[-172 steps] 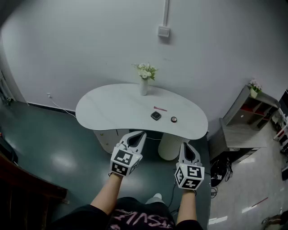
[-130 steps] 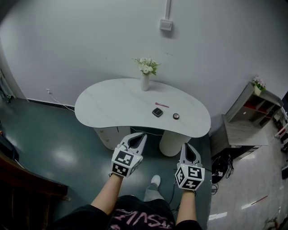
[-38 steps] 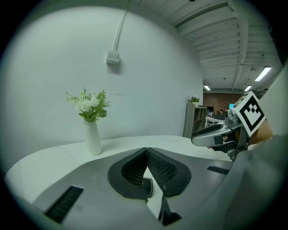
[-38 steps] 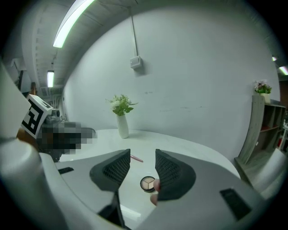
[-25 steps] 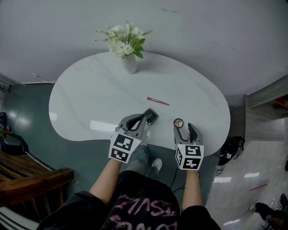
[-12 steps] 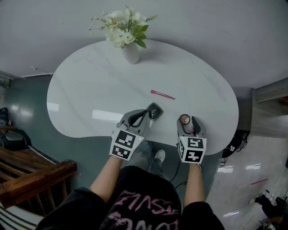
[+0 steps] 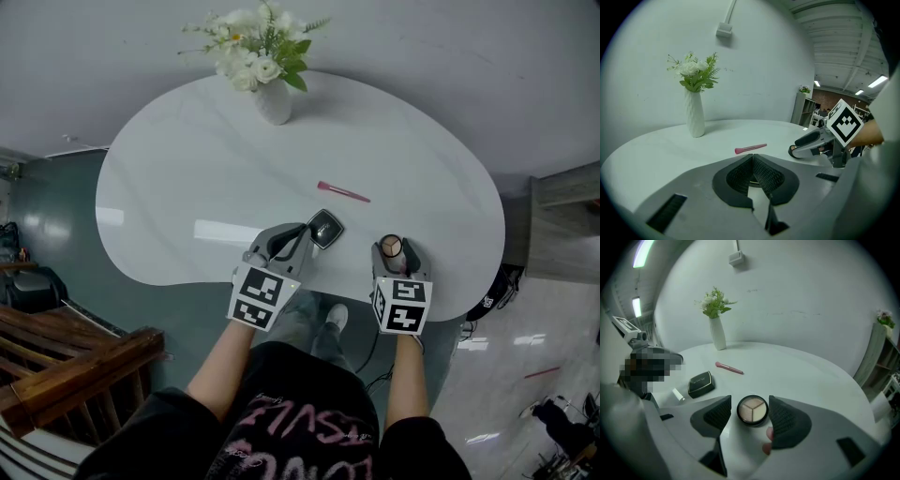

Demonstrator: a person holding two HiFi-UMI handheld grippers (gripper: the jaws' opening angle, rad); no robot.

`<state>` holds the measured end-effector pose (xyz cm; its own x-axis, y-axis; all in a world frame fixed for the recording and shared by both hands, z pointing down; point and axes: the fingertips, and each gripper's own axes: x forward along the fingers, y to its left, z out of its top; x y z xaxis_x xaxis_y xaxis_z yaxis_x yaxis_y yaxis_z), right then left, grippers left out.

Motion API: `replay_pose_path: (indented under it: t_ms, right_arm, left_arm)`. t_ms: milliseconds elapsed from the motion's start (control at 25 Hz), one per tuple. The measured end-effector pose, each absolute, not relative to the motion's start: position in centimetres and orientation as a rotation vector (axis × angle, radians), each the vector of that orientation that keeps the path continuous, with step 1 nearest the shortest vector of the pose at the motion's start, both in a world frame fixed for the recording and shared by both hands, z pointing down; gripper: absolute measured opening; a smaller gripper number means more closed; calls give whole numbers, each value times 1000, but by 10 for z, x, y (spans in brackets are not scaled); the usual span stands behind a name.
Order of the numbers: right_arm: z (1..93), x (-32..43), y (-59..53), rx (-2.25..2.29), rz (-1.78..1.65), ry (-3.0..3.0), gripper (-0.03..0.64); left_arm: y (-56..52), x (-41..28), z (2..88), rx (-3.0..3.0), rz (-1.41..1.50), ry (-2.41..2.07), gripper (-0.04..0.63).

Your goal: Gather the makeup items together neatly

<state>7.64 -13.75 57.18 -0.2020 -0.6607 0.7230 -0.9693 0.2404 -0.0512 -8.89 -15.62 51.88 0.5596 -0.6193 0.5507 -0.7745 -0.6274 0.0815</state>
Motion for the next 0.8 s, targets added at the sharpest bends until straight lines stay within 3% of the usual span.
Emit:
replay_pose_path:
  t_ms: [800]
  right_arm:
    - [575, 100, -129, 1581, 695, -1865, 268]
  left_arm:
    - [-151, -83, 525, 2486, 723, -1116, 12]
